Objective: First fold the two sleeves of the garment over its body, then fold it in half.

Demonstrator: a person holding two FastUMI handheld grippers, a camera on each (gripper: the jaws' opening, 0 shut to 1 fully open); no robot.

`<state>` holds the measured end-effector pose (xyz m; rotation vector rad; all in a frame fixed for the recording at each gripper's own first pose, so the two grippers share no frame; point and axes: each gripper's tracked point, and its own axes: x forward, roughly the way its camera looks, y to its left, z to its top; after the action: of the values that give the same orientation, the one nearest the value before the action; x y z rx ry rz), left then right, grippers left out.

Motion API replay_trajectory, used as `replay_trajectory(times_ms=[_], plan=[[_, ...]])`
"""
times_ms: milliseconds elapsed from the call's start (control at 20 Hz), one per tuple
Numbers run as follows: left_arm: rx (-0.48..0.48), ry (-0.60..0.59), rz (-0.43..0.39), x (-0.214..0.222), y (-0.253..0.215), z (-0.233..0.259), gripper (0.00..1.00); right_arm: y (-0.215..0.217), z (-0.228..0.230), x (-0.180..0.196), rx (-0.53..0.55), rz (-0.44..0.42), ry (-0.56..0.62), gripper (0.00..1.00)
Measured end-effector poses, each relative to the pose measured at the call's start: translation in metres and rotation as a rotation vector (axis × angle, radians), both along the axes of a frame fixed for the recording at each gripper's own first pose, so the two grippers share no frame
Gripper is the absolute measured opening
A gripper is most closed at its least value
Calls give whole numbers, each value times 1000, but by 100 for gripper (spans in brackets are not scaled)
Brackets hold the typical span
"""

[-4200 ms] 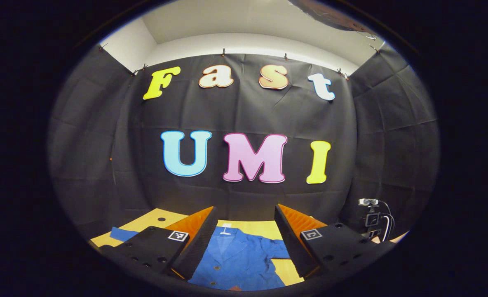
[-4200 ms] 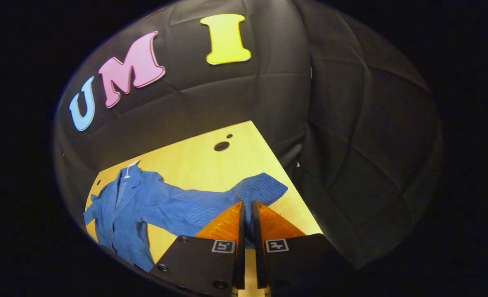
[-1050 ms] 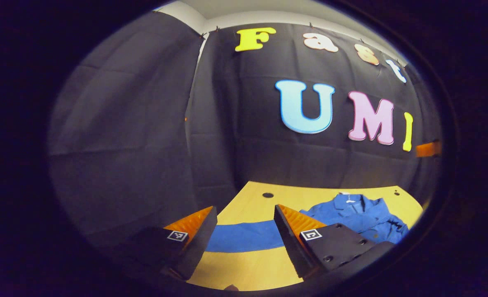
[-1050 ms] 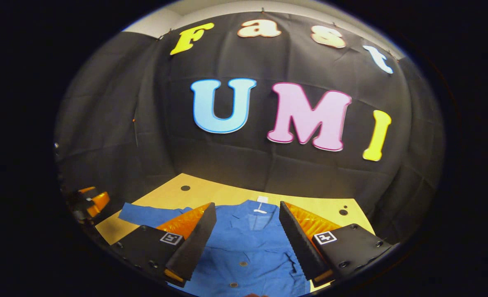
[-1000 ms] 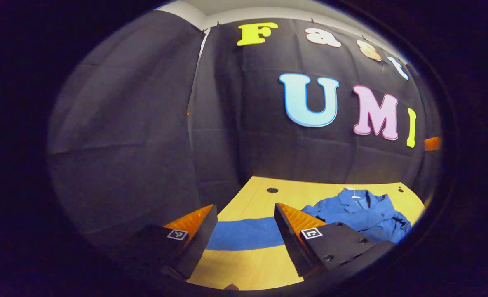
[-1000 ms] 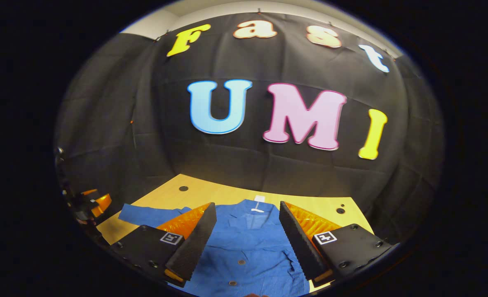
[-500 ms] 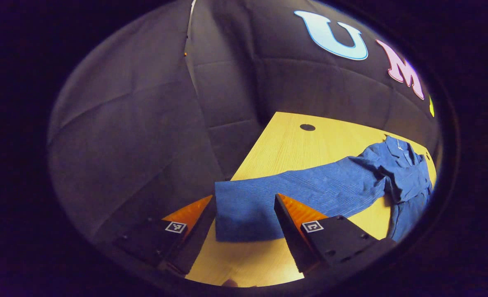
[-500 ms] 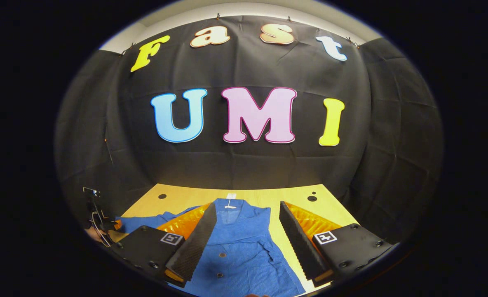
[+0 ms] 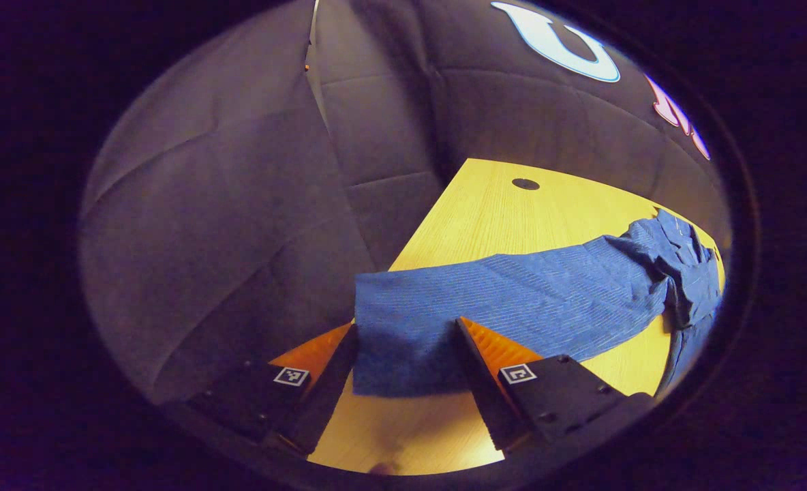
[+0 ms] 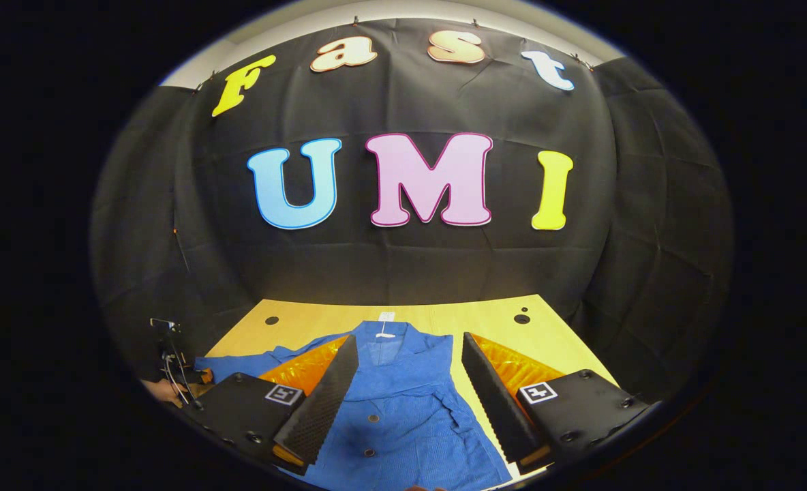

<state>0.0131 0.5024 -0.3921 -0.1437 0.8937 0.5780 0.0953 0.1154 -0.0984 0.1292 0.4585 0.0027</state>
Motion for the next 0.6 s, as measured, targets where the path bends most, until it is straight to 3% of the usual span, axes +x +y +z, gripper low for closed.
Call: replay_trajectory(times_ms=[200, 350, 400, 450, 500, 550, 600], plan=[[-21, -21, -42, 6, -7, -4, 78, 3, -4, 2, 12, 7, 9, 92], [10, 6, -114, 13, -13, -5, 45, 4, -7, 2, 31, 2, 18, 92], [37, 29, -116, 12, -13, -4, 35, 4, -9, 1, 38, -1, 25, 99], [52, 38, -131, 15, -15, -1, 25, 5, -12, 0, 44, -5, 35, 99], [75, 63, -120, 16, -16, -1, 25, 5, -14, -1, 49, -6, 42, 99], [97, 77, -117, 16, -17, 2, 7, 4, -14, -2, 51, -8, 43, 99], [105, 86, -114, 19, -17, 0, 7, 2, -14, -1, 49, -11, 43, 99]])
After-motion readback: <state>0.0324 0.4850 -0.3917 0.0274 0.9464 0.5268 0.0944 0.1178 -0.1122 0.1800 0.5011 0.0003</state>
